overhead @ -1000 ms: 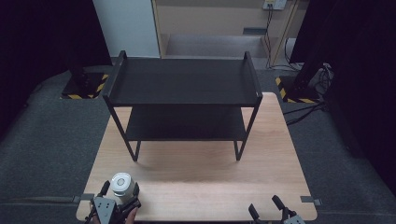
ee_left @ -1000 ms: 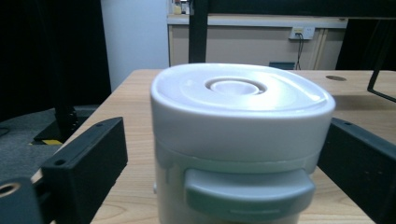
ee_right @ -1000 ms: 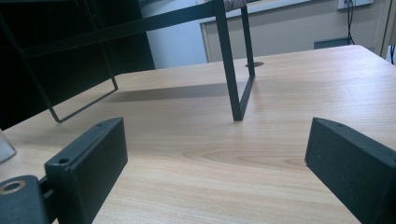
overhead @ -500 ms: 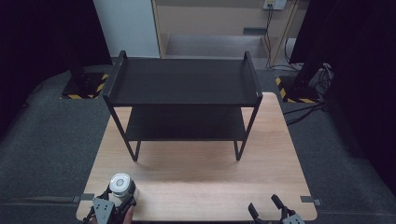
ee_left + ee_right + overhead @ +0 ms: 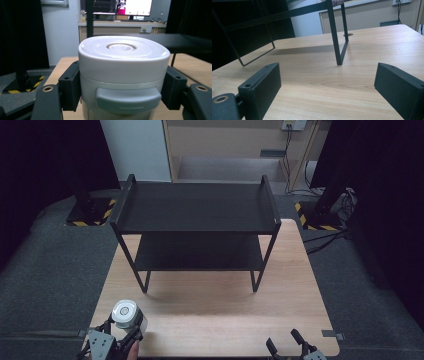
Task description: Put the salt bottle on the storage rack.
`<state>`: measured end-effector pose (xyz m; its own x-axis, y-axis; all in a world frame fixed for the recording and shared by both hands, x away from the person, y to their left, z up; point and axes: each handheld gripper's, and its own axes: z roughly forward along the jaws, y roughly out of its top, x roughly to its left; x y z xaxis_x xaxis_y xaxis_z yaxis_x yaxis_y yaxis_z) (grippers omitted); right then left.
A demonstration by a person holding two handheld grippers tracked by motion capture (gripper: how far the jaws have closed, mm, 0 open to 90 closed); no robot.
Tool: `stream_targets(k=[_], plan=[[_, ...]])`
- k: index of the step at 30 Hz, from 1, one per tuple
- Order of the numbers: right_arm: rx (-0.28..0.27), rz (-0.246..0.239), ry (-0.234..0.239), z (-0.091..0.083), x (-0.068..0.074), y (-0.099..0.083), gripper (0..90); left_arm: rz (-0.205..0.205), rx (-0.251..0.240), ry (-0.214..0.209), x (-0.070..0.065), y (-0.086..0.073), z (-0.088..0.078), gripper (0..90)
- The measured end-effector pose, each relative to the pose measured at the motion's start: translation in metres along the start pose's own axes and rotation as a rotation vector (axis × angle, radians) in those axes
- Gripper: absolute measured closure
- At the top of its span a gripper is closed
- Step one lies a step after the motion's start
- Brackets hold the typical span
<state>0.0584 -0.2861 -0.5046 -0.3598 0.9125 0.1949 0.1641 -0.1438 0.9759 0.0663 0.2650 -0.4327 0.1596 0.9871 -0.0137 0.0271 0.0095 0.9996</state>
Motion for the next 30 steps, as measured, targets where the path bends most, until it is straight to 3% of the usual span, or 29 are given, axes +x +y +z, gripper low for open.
stream_targets(k=[9,19,30], plan=[[-0.011,-0.003,0.001,-0.002,-0.001,0.003,7.1,0.011,-0.014,-0.030,-0.018,0.040,0.015,30.5],[-0.020,-0.005,0.005,-0.002,-0.003,0.006,7.1,0.016,-0.020,-0.046,-0.030,0.063,0.041,30.5],[-0.023,-0.004,0.004,0.003,-0.009,0.007,7.1,0.015,-0.035,-0.042,-0.042,0.086,0.083,30.6]])
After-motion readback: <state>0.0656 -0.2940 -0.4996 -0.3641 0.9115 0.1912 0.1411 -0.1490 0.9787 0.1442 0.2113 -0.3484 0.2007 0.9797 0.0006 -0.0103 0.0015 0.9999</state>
